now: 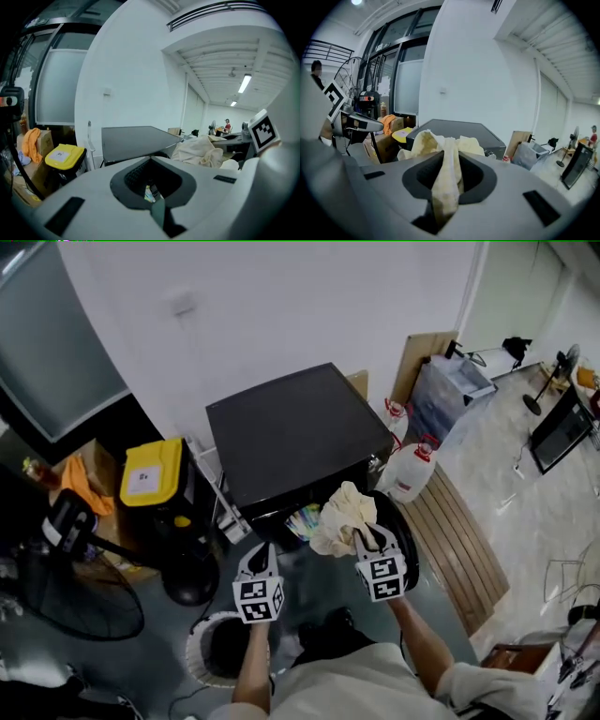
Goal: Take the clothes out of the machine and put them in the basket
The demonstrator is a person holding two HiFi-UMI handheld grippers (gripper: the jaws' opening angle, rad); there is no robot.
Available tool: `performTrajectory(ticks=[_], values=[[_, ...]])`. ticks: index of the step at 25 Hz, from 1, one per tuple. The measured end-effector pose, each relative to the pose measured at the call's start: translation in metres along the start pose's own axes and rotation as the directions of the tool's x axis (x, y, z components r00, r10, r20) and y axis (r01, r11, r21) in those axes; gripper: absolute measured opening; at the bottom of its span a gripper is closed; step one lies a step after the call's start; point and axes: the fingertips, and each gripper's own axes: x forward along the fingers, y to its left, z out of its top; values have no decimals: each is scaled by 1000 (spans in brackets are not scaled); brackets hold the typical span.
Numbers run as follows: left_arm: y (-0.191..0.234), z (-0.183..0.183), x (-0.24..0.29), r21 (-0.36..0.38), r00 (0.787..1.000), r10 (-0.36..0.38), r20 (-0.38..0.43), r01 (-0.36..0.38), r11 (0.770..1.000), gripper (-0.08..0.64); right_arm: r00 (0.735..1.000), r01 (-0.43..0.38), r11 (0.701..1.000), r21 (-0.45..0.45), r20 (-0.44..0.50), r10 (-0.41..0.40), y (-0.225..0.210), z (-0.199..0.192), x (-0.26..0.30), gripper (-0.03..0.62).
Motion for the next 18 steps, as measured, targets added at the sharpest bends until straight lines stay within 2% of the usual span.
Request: performTrajectory(ticks=[4, 10, 14, 18], values=[[-3, 38, -20, 30, 998, -2, 59, 0, 1000, 17, 998, 8, 1000, -7, 65, -8, 0, 35, -23, 84], [-3, 69, -45, 73, 993, 12, 115, -20, 997, 17, 992, 1, 1000, -16, 128, 1, 3, 61, -46, 84], [6, 69, -56, 68, 992, 54, 118, -62, 996, 17, 988, -47, 998, -37, 144, 52, 16, 68, -45, 84], [11, 67, -68, 32, 984, 134, 120, -138, 990, 17, 976, -147, 986, -77, 151, 157, 33, 75, -41, 84]])
